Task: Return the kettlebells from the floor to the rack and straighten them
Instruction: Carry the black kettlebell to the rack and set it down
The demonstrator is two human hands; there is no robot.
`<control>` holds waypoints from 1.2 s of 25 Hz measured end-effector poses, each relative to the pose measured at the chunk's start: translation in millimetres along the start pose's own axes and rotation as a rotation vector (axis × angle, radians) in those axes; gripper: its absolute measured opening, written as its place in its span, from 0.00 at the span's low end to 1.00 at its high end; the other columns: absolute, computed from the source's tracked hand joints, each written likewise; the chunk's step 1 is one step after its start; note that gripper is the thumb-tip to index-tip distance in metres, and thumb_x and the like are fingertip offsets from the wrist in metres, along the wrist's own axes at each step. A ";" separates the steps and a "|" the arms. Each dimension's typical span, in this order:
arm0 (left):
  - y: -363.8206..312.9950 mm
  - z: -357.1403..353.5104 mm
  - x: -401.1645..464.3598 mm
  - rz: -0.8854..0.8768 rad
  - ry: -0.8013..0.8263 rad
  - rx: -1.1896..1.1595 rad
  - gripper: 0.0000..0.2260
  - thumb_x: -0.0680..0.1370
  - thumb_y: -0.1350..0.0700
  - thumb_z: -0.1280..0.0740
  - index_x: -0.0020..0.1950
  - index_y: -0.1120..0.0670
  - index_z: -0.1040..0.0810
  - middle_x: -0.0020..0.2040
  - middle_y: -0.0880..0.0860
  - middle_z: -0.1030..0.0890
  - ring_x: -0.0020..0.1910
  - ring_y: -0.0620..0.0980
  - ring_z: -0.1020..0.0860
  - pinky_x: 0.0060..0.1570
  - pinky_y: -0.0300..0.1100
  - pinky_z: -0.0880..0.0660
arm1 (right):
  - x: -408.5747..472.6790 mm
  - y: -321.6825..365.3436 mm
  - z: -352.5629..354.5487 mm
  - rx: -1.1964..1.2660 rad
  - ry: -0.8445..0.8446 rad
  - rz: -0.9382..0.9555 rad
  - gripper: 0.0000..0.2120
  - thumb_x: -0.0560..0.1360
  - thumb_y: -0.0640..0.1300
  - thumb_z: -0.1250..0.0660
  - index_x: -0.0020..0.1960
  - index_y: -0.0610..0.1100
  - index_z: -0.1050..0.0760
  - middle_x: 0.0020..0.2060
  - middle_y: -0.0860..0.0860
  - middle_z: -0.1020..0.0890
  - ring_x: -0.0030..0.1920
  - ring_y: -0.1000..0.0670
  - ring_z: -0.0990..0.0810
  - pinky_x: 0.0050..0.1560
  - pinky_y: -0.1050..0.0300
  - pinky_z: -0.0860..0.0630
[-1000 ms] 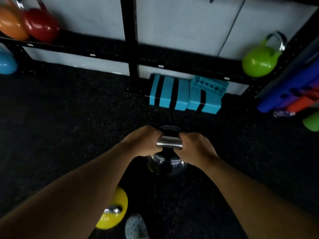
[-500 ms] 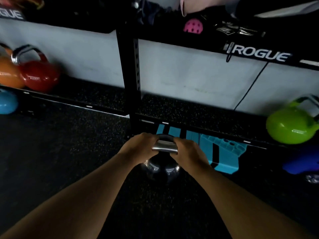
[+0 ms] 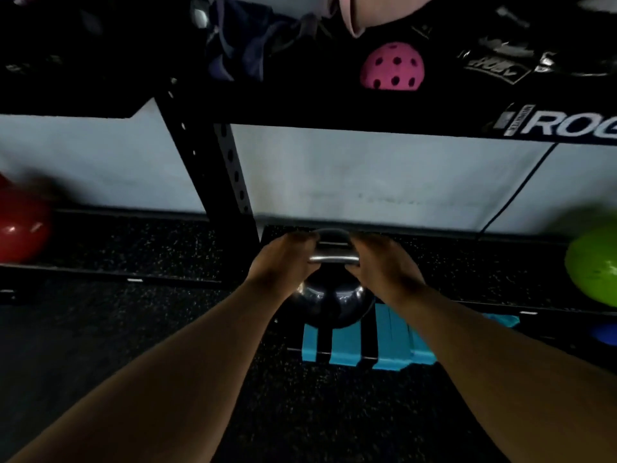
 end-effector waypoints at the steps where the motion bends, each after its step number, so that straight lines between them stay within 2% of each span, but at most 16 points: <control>1: 6.7 -0.5 17.0 -0.013 -0.006 -0.005 0.17 0.73 0.52 0.30 0.61 0.48 0.24 0.54 0.56 0.17 0.53 0.59 0.18 0.51 0.49 0.21 | 14.6 -3.5 -1.8 -0.004 -0.010 -0.007 0.19 0.71 0.46 0.27 0.60 0.46 0.26 0.53 0.46 0.17 0.53 0.43 0.18 0.50 0.53 0.23; 4: 19.7 -5.4 52.6 -0.046 0.016 -0.027 0.13 0.72 0.53 0.31 0.56 0.49 0.24 0.50 0.54 0.17 0.50 0.58 0.18 0.49 0.53 0.21 | 47.7 -12.7 -10.8 -0.020 -0.007 -0.014 0.19 0.72 0.44 0.28 0.60 0.44 0.27 0.49 0.45 0.17 0.50 0.43 0.19 0.48 0.51 0.22; 7: 29.7 -13.5 85.1 -0.039 0.023 -0.047 0.08 0.72 0.54 0.31 0.50 0.50 0.24 0.45 0.54 0.18 0.47 0.58 0.19 0.45 0.51 0.21 | 81.5 -28.8 -23.1 -0.029 0.016 -0.034 0.15 0.71 0.43 0.28 0.55 0.45 0.28 0.45 0.46 0.18 0.47 0.42 0.20 0.45 0.51 0.24; 10: 41.6 -17.3 111.8 0.006 0.014 -0.070 0.09 0.72 0.55 0.30 0.51 0.53 0.22 0.46 0.56 0.18 0.47 0.59 0.19 0.44 0.47 0.24 | 107.9 -39.2 -28.2 -0.019 0.017 -0.078 0.11 0.71 0.42 0.29 0.48 0.46 0.31 0.42 0.46 0.22 0.45 0.41 0.23 0.41 0.50 0.25; 12: 48.9 -20.2 123.6 0.032 0.017 -0.114 0.09 0.73 0.56 0.30 0.52 0.54 0.22 0.45 0.56 0.18 0.45 0.58 0.19 0.44 0.47 0.23 | 118.9 -46.1 -32.4 0.006 0.025 -0.137 0.12 0.72 0.41 0.31 0.44 0.48 0.35 0.40 0.48 0.25 0.44 0.41 0.24 0.40 0.50 0.26; 17: 53.5 -26.8 141.5 0.058 0.025 -0.184 0.07 0.74 0.57 0.30 0.51 0.54 0.22 0.40 0.51 0.22 0.39 0.53 0.21 0.39 0.45 0.24 | 136.4 -58.0 -38.4 0.025 0.045 -0.199 0.13 0.71 0.43 0.32 0.42 0.49 0.38 0.37 0.49 0.27 0.43 0.39 0.23 0.39 0.50 0.26; 19: 55.7 -28.0 143.0 0.068 0.021 -0.195 0.07 0.74 0.58 0.30 0.51 0.54 0.23 0.40 0.53 0.21 0.40 0.54 0.20 0.40 0.46 0.23 | 138.2 -56.9 -37.8 0.013 0.064 -0.195 0.11 0.72 0.43 0.32 0.43 0.48 0.36 0.38 0.47 0.26 0.45 0.38 0.22 0.41 0.48 0.24; 21: 56.9 -27.9 143.0 0.084 0.054 -0.193 0.11 0.75 0.57 0.29 0.55 0.55 0.26 0.45 0.56 0.19 0.41 0.54 0.20 0.39 0.46 0.23 | 137.0 -54.2 -35.8 -0.010 0.102 -0.199 0.10 0.72 0.44 0.33 0.49 0.45 0.31 0.45 0.44 0.23 0.50 0.37 0.23 0.47 0.45 0.23; 24: 55.5 -25.9 133.5 0.098 0.140 -0.185 0.25 0.74 0.54 0.28 0.66 0.55 0.35 0.58 0.60 0.24 0.49 0.57 0.22 0.45 0.49 0.23 | 129.5 -42.8 -29.4 -0.115 0.208 -0.194 0.21 0.73 0.45 0.33 0.64 0.46 0.33 0.59 0.42 0.27 0.61 0.39 0.30 0.59 0.44 0.31; 26: 59.8 -20.7 115.7 0.126 0.151 -0.130 0.32 0.74 0.53 0.28 0.72 0.53 0.40 0.65 0.60 0.30 0.58 0.61 0.24 0.53 0.55 0.23 | 119.1 -24.1 -19.5 -0.136 0.208 -0.114 0.27 0.72 0.45 0.33 0.70 0.47 0.36 0.64 0.43 0.30 0.64 0.39 0.32 0.62 0.45 0.34; 28: 68.7 -12.1 91.6 0.150 0.122 -0.069 0.31 0.74 0.53 0.29 0.73 0.53 0.40 0.67 0.60 0.31 0.63 0.63 0.26 0.57 0.57 0.25 | 106.7 -1.1 -8.3 -0.159 0.152 0.001 0.29 0.72 0.44 0.34 0.72 0.45 0.36 0.66 0.43 0.31 0.66 0.39 0.34 0.66 0.44 0.35; 30: 80.0 -1.5 56.6 0.165 0.125 -0.018 0.27 0.74 0.52 0.30 0.70 0.53 0.35 0.67 0.58 0.29 0.64 0.62 0.27 0.58 0.56 0.26 | 89.2 29.0 -7.2 -0.211 0.137 0.136 0.29 0.70 0.45 0.34 0.71 0.45 0.33 0.66 0.42 0.30 0.67 0.37 0.34 0.67 0.41 0.33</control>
Point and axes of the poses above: each hand's wrist, its own x-axis towards the middle knuckle, its own z-axis out of the back of the hand, y = z × x, the point moved 9 cm from there along x, towards the middle knuckle
